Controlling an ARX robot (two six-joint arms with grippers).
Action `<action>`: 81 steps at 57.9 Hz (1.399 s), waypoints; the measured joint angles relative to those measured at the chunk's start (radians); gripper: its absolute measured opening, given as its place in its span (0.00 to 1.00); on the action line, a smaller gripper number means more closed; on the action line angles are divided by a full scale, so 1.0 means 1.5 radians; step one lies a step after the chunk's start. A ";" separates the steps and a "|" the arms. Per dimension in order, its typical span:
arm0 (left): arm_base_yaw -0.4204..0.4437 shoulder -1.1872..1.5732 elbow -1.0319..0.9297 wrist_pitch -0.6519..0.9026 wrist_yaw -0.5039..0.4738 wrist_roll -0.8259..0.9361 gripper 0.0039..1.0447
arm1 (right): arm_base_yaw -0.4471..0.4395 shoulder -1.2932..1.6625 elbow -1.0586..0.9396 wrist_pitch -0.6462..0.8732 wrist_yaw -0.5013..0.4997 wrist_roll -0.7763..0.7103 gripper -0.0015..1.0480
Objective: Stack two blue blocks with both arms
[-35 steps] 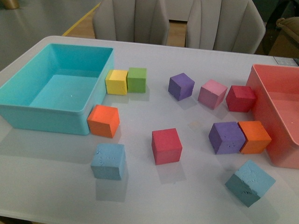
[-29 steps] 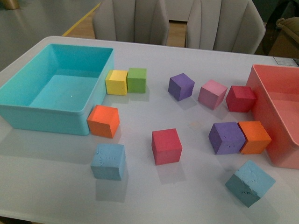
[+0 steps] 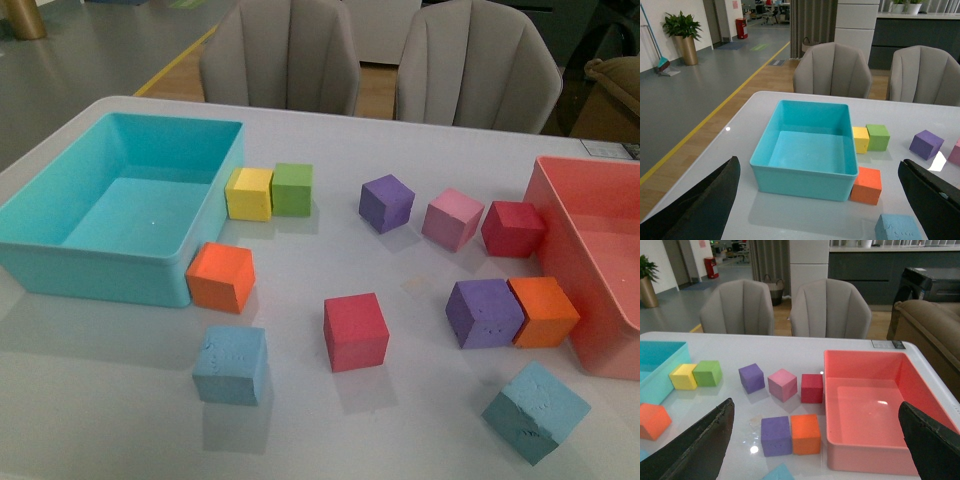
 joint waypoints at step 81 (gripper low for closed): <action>0.000 0.000 0.000 0.000 0.000 0.000 0.92 | 0.053 1.402 0.501 0.133 -0.042 -0.314 0.91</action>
